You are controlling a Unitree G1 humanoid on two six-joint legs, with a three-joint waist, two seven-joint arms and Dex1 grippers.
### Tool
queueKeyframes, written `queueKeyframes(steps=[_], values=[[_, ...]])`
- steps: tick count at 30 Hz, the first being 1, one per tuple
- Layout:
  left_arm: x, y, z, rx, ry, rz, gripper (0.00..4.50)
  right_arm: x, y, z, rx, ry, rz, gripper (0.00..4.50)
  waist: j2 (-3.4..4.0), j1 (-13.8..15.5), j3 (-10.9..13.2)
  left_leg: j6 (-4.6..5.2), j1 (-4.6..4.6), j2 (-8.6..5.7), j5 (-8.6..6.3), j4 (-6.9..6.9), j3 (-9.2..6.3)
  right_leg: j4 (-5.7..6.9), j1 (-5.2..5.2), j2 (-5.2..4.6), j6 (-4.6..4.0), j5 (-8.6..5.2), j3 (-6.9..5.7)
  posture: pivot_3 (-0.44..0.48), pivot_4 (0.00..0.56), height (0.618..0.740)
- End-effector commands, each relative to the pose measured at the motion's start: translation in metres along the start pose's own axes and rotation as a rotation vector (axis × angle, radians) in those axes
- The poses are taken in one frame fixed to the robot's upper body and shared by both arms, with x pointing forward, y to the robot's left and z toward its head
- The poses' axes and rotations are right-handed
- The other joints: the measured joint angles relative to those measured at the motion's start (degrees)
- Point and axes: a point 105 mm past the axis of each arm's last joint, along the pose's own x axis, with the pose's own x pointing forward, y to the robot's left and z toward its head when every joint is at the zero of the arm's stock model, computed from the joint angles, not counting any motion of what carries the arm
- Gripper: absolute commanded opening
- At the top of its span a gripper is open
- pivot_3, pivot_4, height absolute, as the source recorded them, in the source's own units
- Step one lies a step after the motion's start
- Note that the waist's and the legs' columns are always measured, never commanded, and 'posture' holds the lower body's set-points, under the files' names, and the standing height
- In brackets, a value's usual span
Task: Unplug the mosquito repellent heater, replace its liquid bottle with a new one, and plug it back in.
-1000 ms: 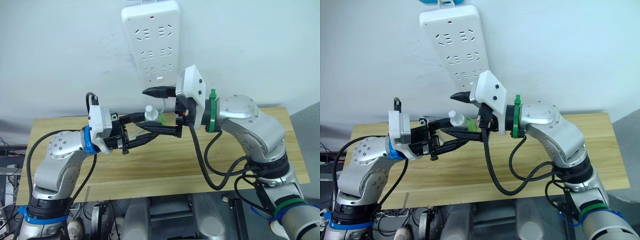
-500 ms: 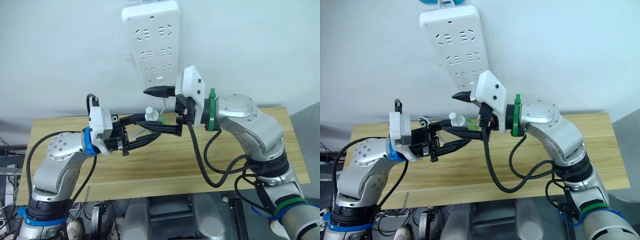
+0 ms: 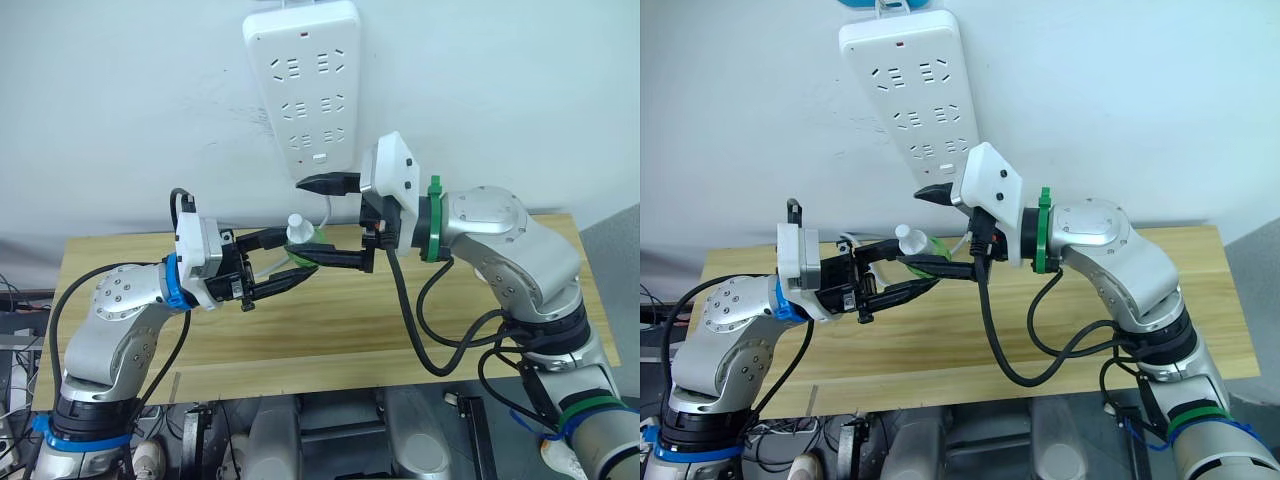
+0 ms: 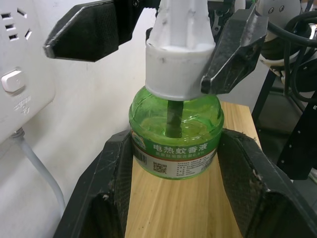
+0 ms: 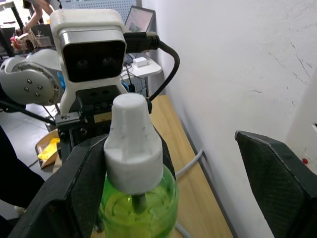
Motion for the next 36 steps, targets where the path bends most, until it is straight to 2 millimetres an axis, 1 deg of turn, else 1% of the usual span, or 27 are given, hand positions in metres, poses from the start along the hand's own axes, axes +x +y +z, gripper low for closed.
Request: queueKeyframes(steps=[1, 7, 12, 24, 25, 26, 29, 36], values=[[-0.003, -0.001, 0.008, 0.047, -0.017, -0.007, 2.19, -0.006, 0.01, 0.015, -0.036, -0.052, 0.039, 4.15, 0.0, 0.0, 0.0, 0.0, 0.0, 0.0, 0.0, 0.0, 0.0, 0.0, 0.0, 0.0, 0.0, 0.0, 0.0, -0.197, 0.418, 0.73], [-0.004, 0.001, 0.007, 0.047, -0.015, -0.001, 2.19, -0.01, 0.018, 0.021, -0.007, -0.071, 0.078, 4.15, 0.0, -0.07, 0.0, 0.0, 0.0, 0.01, 0.0, 0.01, 0.0, 0.02, 0.0, 0.0, 0.0, 0.0, 0.0, -0.204, 0.415, 0.73], [-0.004, 0.004, 0.002, 0.05, -0.013, 0.004, 2.19, -0.008, 0.019, 0.03, 0.03, -0.103, 0.085, 4.15, -0.01, -0.08, -0.01, 0.0, 0.0, 0.01, 0.0, 0.01, 0.0, 0.02, 0.0, 0.0, 0.0, 0.0, -0.01, -0.204, 0.408, 0.73], [0.002, 0.0, 0.001, 0.065, -0.021, -0.029, 2.19, -0.005, 0.016, 0.026, 0.066, -0.065, 0.079, 4.15, -0.01, -0.08, -0.01, -0.01, 0.0, 0.0, 0.01, 0.02, 0.0, 0.03, 0.0, 0.0, 0.0, 0.0, 0.0, -0.205, 0.409, 0.73], [0.002, 0.0, 0.001, 0.066, -0.021, -0.03, 2.19, -0.005, 0.016, 0.027, 0.067, -0.064, 0.08, 3.8, -0.01, -0.08, -0.01, -0.01, 0.0, 0.0, 0.01, 0.02, 0.0, 0.03, 0.0, 0.0, 0.0, 0.0, -0.01, -0.205, 0.409, 0.73], [0.002, 0.0, 0.001, 0.066, -0.02, -0.03, 2.19, -0.005, 0.016, 0.027, 0.067, -0.064, 0.081, 3.61, -0.01, -0.08, -0.01, -0.01, 0.0, 0.0, 0.01, 0.02, 0.0, 0.03, 0.0, 0.0, 0.0, 0.0, -0.01, -0.205, 0.409, 0.73], [0.002, 0.0, 0.001, 0.068, -0.019, -0.031, 2.19, -0.005, 0.016, 0.027, 0.068, -0.063, 0.087, 2.62, -0.01, -0.11, -0.01, -0.01, 0.0, 0.01, 0.01, 0.02, 0.0, 0.03, 0.0, 0.0, 0.0, 0.0, -0.01, -0.204, 0.412, 0.73], [0.003, 0.001, -0.002, 0.069, -0.015, -0.035, 2.19, -0.005, 0.017, 0.028, 0.065, -0.062, 0.092, 2.62, -0.01, -0.1, -0.01, 0.0, 0.0, 0.01, 0.0, 0.03, 0.0, 0.03, 0.0, 0.0, 0.0, 0.0, -0.01, -0.207, 0.412, 0.73]])
